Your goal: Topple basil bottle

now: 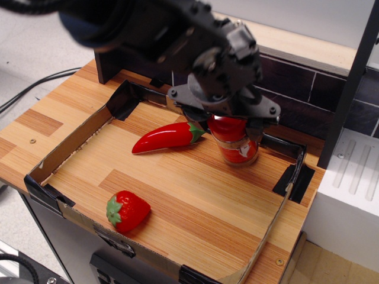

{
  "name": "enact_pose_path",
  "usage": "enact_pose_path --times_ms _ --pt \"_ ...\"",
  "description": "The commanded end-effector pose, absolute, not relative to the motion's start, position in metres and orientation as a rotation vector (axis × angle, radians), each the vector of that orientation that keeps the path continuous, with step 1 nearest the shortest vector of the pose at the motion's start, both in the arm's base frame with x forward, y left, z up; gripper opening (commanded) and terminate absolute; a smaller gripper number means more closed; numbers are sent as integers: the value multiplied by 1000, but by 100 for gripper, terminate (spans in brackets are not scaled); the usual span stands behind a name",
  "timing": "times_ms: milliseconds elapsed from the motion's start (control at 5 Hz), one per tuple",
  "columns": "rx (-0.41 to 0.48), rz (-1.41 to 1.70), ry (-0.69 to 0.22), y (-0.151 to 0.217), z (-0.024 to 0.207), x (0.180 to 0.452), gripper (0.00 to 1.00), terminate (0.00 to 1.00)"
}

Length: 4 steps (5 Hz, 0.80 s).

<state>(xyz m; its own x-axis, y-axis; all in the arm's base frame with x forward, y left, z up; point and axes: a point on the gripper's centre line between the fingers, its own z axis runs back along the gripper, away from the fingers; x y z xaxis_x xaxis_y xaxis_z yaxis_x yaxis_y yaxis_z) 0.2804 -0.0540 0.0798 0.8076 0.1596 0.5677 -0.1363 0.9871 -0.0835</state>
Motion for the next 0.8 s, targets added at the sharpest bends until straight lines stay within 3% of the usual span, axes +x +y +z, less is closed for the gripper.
enact_pose_path --times_ms 0,600 --pt "-75 119 -627 -63 73 275 0 0" --pt "-107 148 -285 -65 50 251 0 0"
